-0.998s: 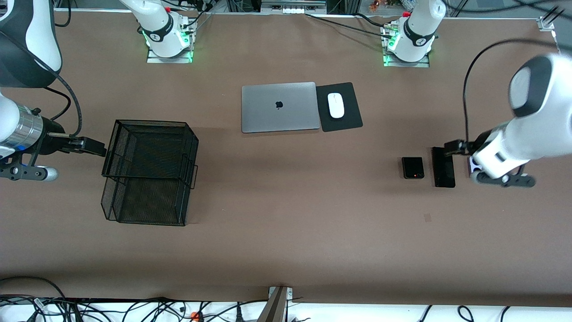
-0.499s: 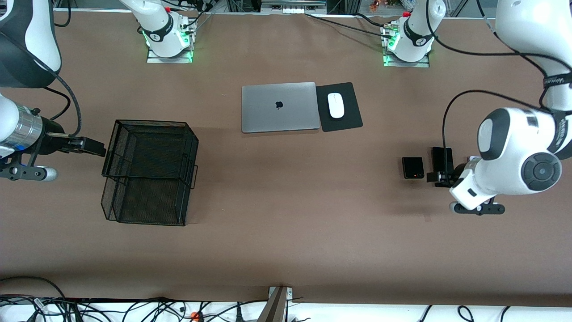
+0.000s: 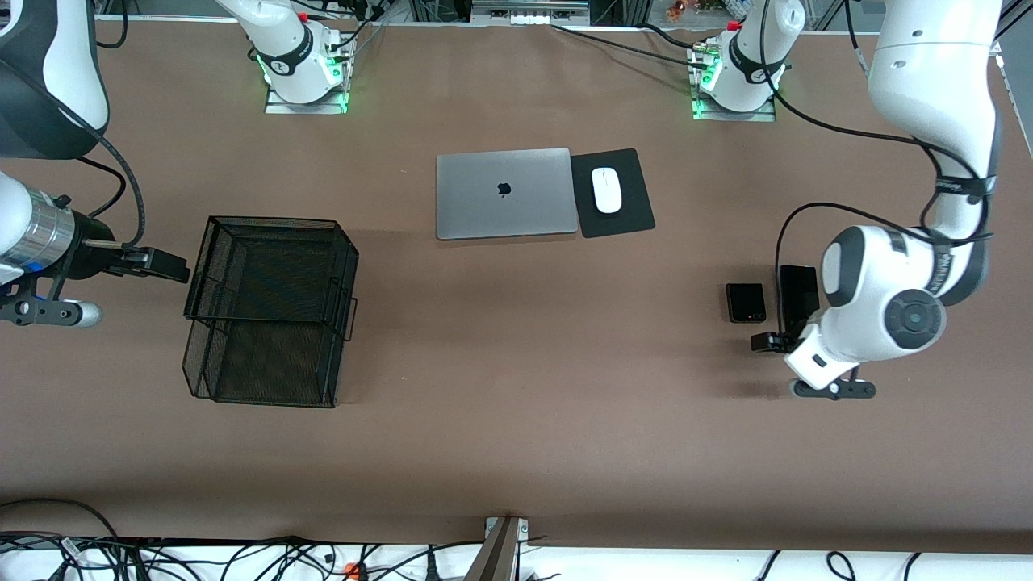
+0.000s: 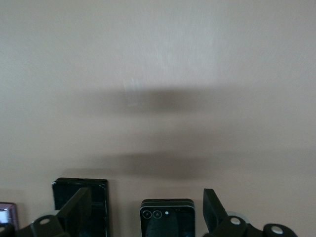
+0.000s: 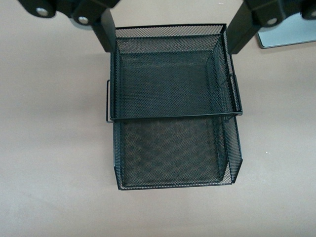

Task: Place phones with both arms
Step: 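Reach the left gripper down toward the small black flip phone, then grasp the small black flip phone with the left gripper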

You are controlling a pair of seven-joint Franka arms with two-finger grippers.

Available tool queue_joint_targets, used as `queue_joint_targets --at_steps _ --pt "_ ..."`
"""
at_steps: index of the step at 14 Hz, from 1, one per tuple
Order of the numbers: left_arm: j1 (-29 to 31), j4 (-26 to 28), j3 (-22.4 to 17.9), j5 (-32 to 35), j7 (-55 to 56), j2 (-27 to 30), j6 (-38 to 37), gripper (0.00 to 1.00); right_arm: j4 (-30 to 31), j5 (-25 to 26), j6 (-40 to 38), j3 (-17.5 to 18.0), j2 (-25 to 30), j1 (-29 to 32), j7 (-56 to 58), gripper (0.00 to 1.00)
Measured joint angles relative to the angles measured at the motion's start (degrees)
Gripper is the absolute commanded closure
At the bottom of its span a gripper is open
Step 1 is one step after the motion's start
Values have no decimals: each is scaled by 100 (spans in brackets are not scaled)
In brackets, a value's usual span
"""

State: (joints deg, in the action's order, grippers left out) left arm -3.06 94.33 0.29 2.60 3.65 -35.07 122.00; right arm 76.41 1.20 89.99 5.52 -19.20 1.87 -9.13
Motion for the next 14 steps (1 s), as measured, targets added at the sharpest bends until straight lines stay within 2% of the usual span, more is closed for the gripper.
queue_joint_targets --at_steps 9,14 --pt "-34 2060 79 68 5 490 1856 0 -1 0 -1 0 0 -2 2 0" --pt "-40 2636 170 68 22 718 2247 0 -1 0 -2 3 1 -6 2 0"
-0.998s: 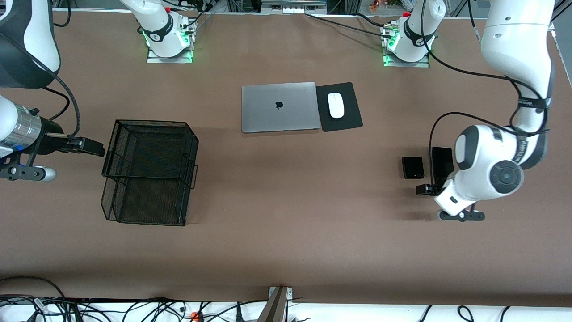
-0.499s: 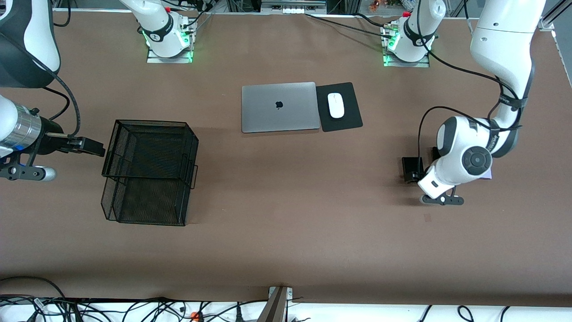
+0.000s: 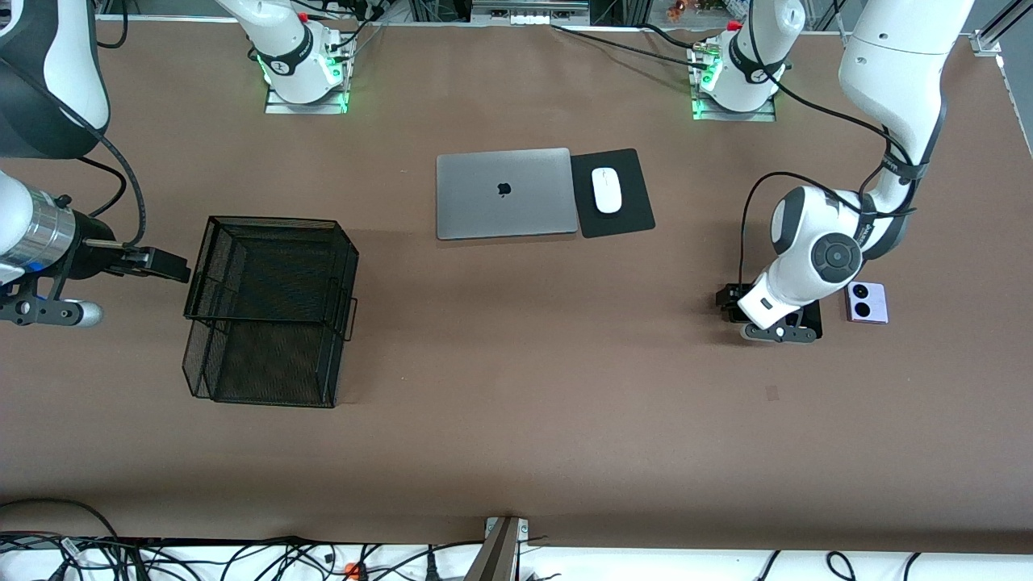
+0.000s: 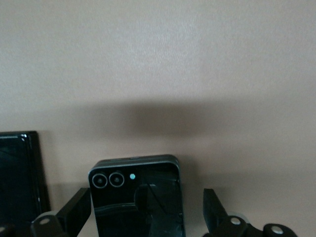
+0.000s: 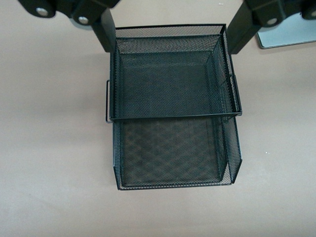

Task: Place phones with both arms
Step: 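Grasp the small black flip phone with the left gripper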

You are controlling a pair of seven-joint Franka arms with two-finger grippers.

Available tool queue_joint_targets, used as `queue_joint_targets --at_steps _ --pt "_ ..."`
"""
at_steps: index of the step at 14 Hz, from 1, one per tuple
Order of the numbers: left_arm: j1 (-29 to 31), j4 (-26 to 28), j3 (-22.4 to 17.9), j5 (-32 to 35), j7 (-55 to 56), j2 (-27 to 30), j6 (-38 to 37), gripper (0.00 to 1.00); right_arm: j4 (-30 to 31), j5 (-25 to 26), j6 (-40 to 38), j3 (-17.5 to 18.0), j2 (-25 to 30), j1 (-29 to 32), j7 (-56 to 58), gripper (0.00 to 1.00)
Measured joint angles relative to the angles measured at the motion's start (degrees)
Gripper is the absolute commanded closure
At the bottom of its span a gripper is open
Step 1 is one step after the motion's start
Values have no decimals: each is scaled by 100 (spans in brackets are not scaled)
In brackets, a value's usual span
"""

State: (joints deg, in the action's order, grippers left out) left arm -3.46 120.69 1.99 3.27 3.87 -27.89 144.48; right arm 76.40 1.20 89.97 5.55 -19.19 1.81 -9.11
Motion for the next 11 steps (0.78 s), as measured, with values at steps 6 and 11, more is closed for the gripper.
queue_joint_targets --at_steps 6,11 --pt "10 326 -5 0 0 121 297 0 0 0 -2 0 0 0 0 0" --pt "43 467 -27 0 0 120 494 0 0 0 -2 0 0 0 0 0"
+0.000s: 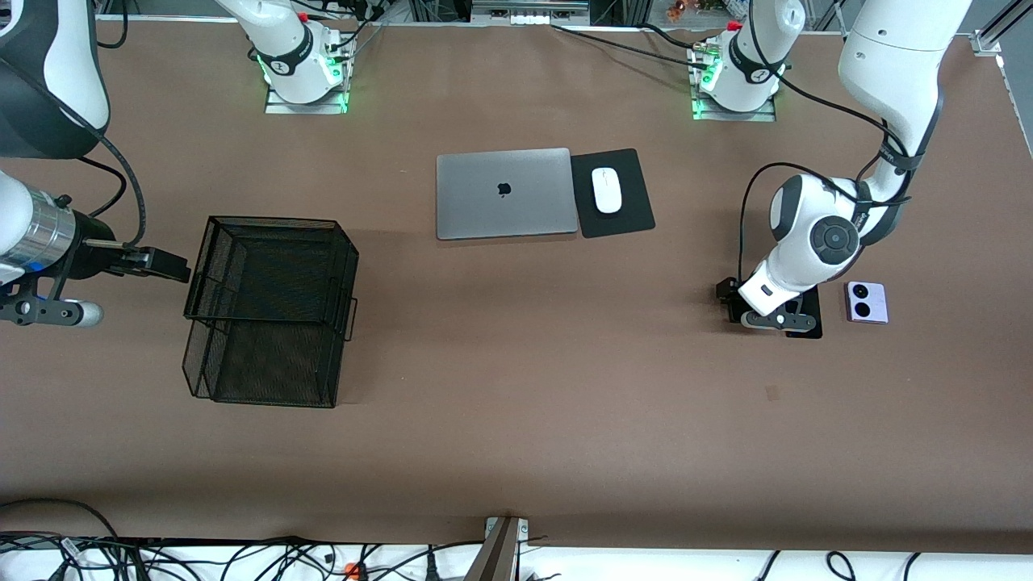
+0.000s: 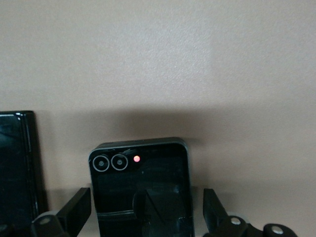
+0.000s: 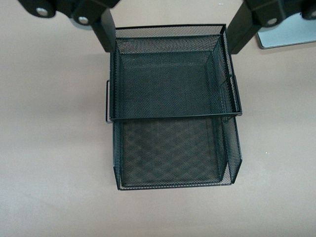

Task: Place phones with both arms
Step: 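Grasp the small black flip phone with the left gripper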

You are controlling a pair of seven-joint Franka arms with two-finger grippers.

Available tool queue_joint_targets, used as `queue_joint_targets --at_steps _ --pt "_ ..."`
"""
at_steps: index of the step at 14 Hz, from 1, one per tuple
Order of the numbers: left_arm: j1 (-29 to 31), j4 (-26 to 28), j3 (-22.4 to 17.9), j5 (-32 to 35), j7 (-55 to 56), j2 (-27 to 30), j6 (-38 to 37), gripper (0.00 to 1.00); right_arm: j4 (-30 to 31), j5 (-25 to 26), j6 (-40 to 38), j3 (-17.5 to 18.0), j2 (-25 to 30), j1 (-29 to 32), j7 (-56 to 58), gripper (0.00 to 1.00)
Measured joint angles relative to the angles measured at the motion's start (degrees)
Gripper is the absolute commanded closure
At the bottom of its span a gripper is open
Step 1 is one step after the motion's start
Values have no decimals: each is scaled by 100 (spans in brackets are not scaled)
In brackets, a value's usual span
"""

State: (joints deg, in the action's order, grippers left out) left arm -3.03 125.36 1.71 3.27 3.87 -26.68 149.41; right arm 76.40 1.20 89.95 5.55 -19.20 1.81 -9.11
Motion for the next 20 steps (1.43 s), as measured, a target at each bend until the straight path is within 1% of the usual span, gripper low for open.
queue_joint_targets --at_steps 6,7,9,11,12,14,16,17,20 --pt "3 92 -8 0 0 -71 239 0 0 0 0 0 0 0 0 0" --pt "4 94 -8 0 0 -86 267 3 0 0 0 0 0 0 0 0" --pt "4 96 -10 0 2 -92 293 31 0 0 0 0 0 0 0 0" --pt "9 95 -19 0 15 -87 307 57 0 0 0 0 0 0 0 0" --pt "25 97 -21 0 19 -46 306 68 0 0 0 0 0 0 0 0" --pt "47 98 -14 0 19 -30 306 86 0 0 0 0 0 -1 1 0" --pt "51 99 -12 -1 23 -28 304 97 0 0 -1 0 0 -1 1 0" --pt "52 98 -12 -1 44 -27 303 100 0 0 -1 0 0 -1 1 0" --pt "112 2 -30 -1 143 -57 207 100 0 0 -1 0 0 0 1 0"
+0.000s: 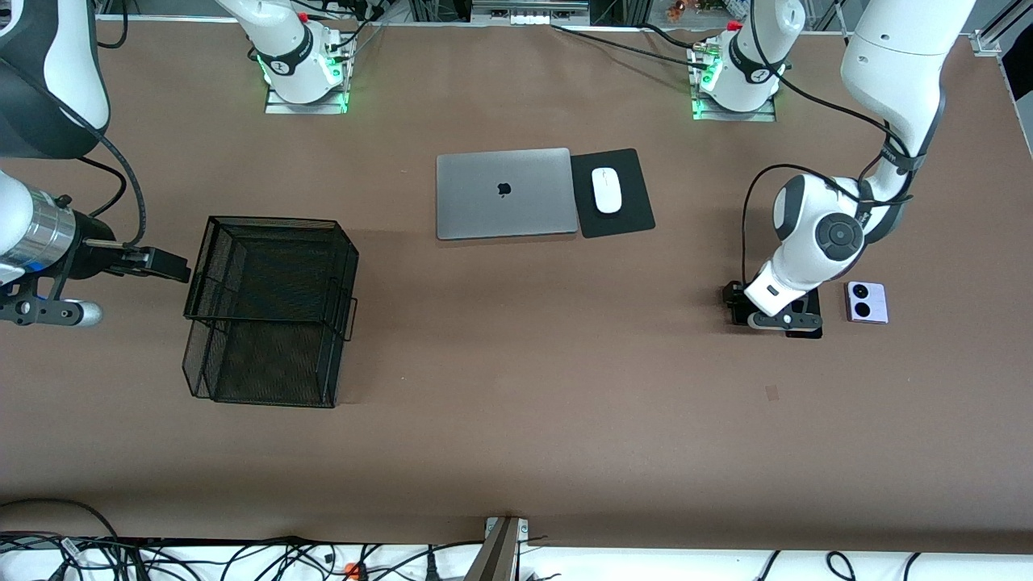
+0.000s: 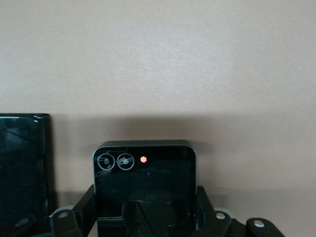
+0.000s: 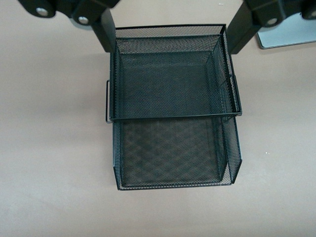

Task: Place phones with both arms
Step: 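Grasp the small black flip phone with the left gripper, then carry the flip phone to the table middle and release it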

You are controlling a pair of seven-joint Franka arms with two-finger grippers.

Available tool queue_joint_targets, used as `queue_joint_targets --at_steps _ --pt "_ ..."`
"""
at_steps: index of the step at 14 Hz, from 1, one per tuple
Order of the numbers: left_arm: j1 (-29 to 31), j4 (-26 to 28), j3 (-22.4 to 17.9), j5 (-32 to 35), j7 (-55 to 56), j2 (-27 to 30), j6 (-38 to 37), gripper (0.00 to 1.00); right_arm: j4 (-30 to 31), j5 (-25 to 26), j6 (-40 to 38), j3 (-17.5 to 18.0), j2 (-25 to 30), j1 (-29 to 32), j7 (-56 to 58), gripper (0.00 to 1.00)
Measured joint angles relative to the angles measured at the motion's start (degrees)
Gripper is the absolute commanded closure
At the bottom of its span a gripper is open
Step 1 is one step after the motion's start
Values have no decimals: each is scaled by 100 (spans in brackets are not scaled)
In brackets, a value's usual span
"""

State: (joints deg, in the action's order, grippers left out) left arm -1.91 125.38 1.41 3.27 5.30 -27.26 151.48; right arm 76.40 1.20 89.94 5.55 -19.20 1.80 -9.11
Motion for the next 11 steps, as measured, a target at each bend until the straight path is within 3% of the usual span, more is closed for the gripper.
queue_joint_targets --at_steps 7,11 --pt "-110 -1165 78 0 173 -24 -1341 100 0 0 0 0 0 1 0 0" --pt "-915 -1366 132 -1 1161 -45 -1409 100 0 0 0 0 0 1 0 0"
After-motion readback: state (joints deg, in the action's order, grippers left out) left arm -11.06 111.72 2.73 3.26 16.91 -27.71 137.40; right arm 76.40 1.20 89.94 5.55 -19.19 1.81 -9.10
